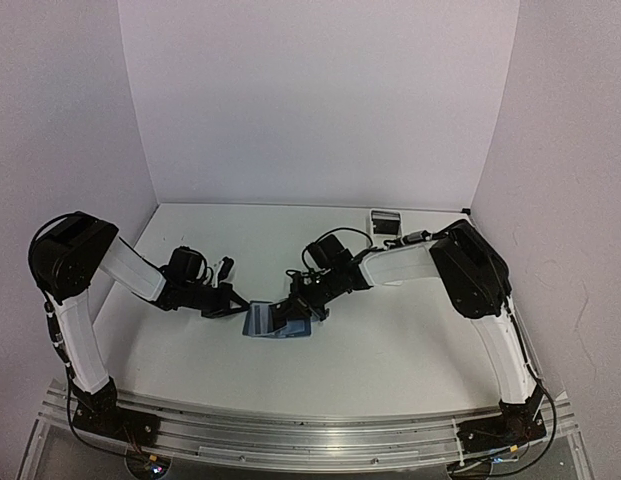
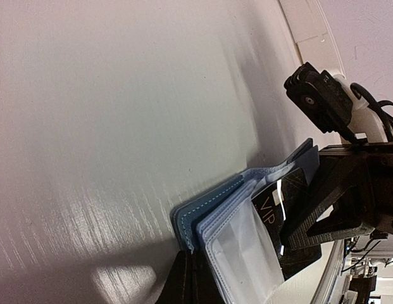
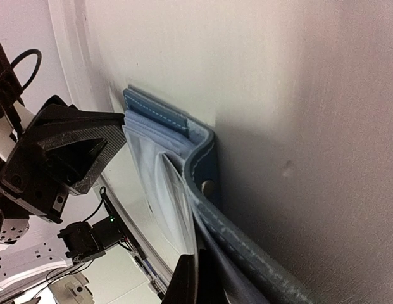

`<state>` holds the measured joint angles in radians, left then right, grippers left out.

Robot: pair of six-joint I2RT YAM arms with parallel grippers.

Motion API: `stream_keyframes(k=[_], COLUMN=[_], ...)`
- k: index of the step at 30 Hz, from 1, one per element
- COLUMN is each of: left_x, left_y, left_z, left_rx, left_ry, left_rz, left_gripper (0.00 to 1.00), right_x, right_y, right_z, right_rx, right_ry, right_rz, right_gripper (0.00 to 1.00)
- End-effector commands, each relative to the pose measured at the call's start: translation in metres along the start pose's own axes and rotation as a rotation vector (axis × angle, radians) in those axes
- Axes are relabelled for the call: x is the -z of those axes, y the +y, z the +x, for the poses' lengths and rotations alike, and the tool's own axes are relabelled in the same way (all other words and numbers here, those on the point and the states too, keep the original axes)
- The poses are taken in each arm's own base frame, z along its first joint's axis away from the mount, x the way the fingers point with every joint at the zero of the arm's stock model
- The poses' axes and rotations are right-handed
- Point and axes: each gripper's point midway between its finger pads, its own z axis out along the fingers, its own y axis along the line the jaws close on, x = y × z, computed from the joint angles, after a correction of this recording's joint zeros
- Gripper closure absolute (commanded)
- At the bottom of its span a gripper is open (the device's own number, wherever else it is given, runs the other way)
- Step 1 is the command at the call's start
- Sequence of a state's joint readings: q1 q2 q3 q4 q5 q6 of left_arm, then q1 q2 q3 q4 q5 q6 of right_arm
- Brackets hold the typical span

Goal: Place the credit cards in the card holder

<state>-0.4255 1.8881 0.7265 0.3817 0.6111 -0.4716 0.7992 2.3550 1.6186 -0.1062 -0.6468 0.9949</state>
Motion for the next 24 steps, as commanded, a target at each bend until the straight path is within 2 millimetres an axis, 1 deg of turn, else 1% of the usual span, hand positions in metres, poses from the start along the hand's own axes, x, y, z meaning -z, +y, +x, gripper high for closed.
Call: stream_keyframes(k=[1,6,9,12,16,20,22,24], left_x=[-0.005,-0.006,-0.01,-0.013,-0.015,-0.016,-0.015,-0.013], left_y=[0.014,0.011,0.006,0.0,-0.004,-0.006,-0.004,0.002], left_z=[0.023,0.024,0.025,0.025,0.028,0.029,0.03,0.033], left_rx=[0.041,0.05,0.072,0.089,0.089,0.103,0.12,0.145], left_ry=[0.076,0.08,0.077,0.072,0.072,0.067,0.073,0.082], left_rz=[-0.043,-0.028,-0.018,-0.004,0.001,0.002,-0.014,-0.051], left_gripper=[1.0,1.0,1.0,1.0,1.0,1.0,1.0,1.0], right_x=[-0.01,-0.015,-0.031,-0.047,-0.054,-0.053,-0.048,-0.038], right_y=[-0.059,-0.063,-0.054,-0.056,-0.055,-0.061,-0.06,-0.05], right_z=[0.02,0.018,0.016,0.02,0.021,0.019,0.016,0.009], right_rx=[-0.15,-0.115,-0.064,-0.051,-0.042,-0.054,-0.047,-0.018], right_ry=[0.06,0.041,0.057,0.069,0.06,0.038,0.006,-0.049], right_rz=[0.191,0.211,0.196,0.198,0.18,0.2,0.215,0.223], right_gripper=[1.0,1.0,1.0,1.0,0.99,0.78,0.74,0.7])
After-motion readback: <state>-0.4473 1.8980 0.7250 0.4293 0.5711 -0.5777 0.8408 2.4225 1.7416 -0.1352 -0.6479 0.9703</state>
